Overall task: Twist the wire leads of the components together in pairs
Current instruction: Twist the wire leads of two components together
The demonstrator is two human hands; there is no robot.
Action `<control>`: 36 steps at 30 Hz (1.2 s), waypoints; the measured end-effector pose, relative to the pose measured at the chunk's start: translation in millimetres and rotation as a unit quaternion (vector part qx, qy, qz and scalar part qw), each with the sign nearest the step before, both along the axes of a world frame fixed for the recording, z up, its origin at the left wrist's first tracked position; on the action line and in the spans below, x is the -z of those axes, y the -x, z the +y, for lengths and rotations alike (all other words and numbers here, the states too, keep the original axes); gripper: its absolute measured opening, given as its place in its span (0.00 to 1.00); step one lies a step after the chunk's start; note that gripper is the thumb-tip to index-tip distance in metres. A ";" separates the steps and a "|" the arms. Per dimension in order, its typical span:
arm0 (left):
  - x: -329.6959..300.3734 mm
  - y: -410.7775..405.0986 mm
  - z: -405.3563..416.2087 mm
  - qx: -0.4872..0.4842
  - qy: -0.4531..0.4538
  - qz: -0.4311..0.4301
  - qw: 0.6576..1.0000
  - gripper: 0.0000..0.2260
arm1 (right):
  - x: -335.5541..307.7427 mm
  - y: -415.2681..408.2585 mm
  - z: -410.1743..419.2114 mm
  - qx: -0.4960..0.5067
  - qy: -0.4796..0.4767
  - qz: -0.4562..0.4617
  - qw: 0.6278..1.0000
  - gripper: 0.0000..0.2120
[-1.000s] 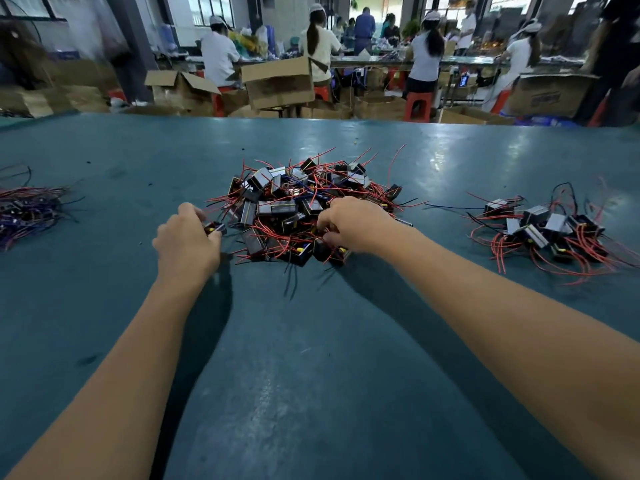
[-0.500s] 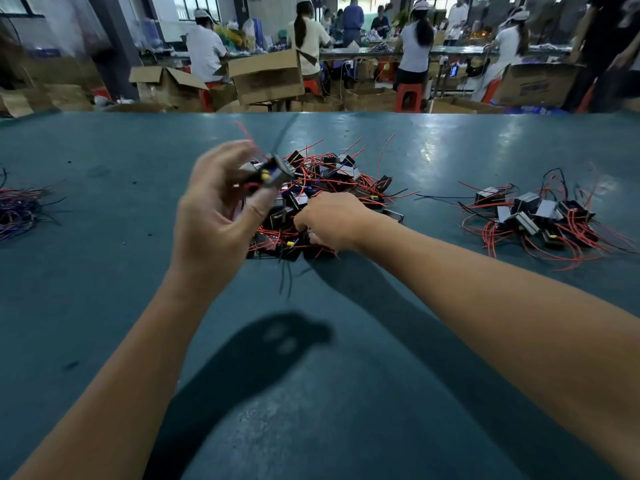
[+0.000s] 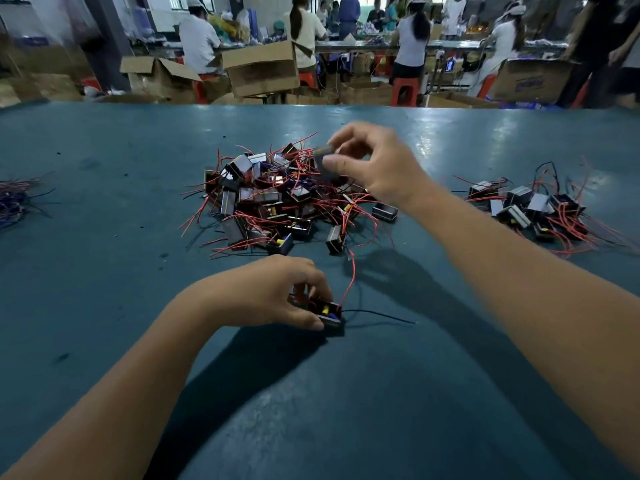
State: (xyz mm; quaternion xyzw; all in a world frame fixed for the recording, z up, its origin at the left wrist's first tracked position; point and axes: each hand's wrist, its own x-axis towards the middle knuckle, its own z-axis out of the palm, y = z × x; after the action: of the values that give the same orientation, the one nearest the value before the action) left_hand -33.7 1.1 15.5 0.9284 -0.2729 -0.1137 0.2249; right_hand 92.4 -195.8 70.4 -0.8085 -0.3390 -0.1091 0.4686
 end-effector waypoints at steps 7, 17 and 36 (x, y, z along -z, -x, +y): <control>-1.6 2.0 1.9 -0.034 0.010 0.027 0.999 0.18 | -16.0 65.5 -50.0 -0.020 -0.115 0.004 0.993 0.07; 9.7 -5.3 -12.2 -0.098 0.047 -0.094 0.990 0.07 | 59.7 112.1 -117.2 0.092 0.204 -0.207 0.953 0.10; -4.4 5.0 -20.1 -0.123 0.135 -0.257 0.949 0.06 | 41.0 116.6 -142.3 0.193 0.089 -0.026 0.977 0.03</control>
State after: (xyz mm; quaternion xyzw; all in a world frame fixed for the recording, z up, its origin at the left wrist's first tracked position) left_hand -38.7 -19.0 19.9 0.9135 -0.2182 0.1949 0.2826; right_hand -24.2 -338.1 29.4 -0.8939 -0.1967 -0.1881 0.3562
